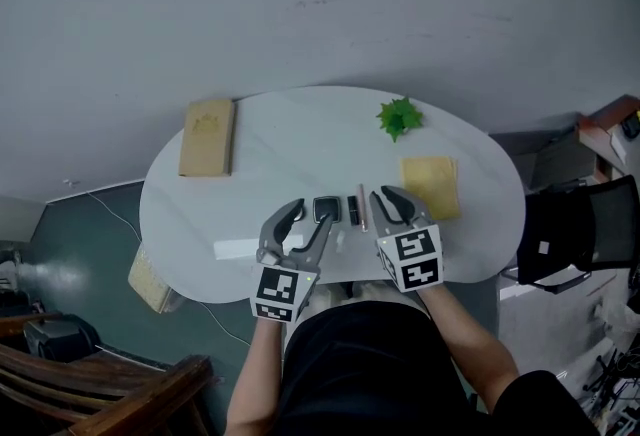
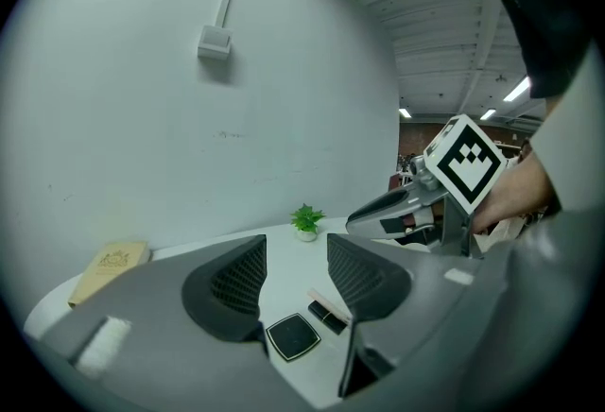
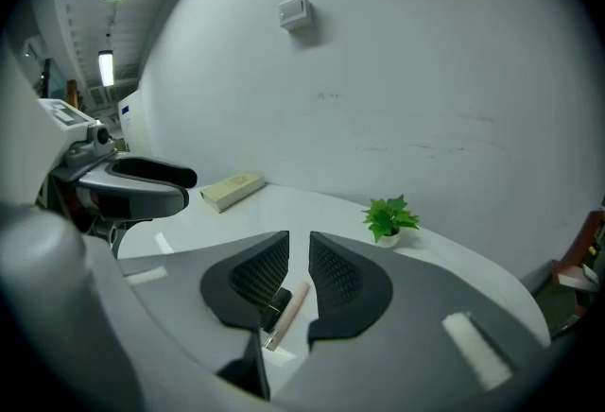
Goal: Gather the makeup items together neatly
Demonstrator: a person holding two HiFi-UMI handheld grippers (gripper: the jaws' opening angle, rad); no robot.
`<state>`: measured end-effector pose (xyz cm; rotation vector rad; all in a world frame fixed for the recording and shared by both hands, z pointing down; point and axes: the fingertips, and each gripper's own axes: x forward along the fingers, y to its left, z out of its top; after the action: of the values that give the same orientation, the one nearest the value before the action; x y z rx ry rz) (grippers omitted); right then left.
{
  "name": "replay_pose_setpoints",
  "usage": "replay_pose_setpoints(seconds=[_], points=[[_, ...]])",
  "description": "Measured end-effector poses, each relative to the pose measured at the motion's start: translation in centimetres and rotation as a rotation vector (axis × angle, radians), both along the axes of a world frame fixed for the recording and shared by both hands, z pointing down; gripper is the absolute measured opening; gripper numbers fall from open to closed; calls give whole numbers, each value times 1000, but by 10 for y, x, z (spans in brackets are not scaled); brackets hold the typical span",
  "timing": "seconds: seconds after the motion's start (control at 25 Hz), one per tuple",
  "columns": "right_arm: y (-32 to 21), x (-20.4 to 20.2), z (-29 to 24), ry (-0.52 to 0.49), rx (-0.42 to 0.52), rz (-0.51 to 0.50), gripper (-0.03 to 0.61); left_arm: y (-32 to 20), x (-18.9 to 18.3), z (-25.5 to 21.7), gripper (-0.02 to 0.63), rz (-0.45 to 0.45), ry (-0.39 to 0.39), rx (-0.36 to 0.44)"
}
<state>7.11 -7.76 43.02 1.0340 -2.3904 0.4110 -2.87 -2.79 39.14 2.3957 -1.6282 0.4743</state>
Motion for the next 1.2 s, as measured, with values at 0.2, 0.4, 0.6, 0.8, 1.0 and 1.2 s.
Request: replay_pose_setpoints(seconds=[0.2,0.4,0.6,0.8,1.0,1.2], points=[[-2,-4,-25,-54,46,-38,54,-2,-3,-15,195,-25,22,33],[-2,-10,-50,-85,106,-81,44,-1,-9,-30,166,-43,36,69],[0,-14,-74,-121,156,-113,32,1,-18,-43,132,-67,46,103],[-1,-12,-95,-161,190,-121,20,3,-31,-58,92,-92,62,137],[-4,-10,-107,-179,214,-130,15,4,-45,-68,40,-123,74,162],[-4,-10,-111,-181,220,-142,11,3,-52,-72,8,-145,71,169]])
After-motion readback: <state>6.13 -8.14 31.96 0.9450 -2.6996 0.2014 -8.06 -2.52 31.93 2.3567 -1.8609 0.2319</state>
